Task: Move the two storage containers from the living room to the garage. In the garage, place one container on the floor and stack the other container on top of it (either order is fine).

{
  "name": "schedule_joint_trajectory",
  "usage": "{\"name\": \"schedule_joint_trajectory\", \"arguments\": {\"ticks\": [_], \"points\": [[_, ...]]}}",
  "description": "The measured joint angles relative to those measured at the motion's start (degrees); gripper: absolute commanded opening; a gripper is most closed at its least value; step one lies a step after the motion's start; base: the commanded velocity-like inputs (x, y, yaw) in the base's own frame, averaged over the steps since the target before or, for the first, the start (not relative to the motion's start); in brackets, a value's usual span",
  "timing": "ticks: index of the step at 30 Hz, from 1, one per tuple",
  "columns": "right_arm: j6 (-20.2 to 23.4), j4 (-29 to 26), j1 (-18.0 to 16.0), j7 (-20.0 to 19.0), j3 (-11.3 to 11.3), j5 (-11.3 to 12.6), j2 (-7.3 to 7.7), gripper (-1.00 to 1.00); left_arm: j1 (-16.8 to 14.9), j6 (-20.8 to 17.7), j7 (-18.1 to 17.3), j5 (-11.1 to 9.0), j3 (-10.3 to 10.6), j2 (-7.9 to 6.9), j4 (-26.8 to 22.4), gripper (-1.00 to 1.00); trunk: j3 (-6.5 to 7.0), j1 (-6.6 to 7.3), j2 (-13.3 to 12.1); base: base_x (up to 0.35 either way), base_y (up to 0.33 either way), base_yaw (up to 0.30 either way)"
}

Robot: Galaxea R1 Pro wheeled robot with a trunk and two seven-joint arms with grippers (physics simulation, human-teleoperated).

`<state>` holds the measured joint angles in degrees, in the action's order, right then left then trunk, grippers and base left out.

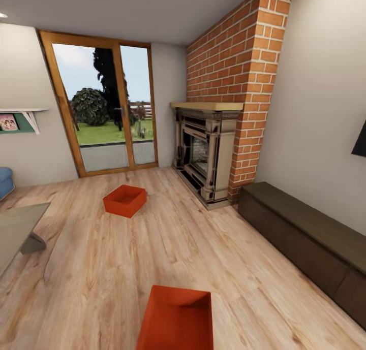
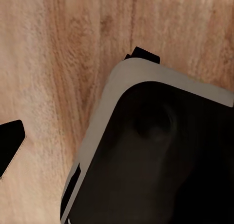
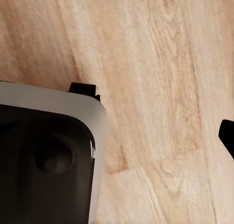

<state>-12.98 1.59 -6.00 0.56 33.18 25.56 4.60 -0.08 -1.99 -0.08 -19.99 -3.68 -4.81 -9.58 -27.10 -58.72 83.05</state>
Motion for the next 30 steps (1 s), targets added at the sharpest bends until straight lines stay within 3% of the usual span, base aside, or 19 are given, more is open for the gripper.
{"name": "schedule_joint_trajectory", "arguments": {"ticks": [9, 30], "points": [[0.0, 0.0, 0.0, 0.0, -0.07, 0.09, 0.06, 1.0, 0.0, 0.0, 0.0, 0.09, 0.0, 0.04, -0.07, 1.0, 0.0, -0.01, 0.0, 0.134, 0.242, 0.0], [0.06, 0.0, 0.0, 0.01, -0.17, 0.25, -0.13, 1.0, 0.0, 0.0, 0.14, -0.06, -0.01, 0.04, -0.08, 1.0, 0.0, -0.02, 0.0, 0.003, 0.008, -0.194]]}}
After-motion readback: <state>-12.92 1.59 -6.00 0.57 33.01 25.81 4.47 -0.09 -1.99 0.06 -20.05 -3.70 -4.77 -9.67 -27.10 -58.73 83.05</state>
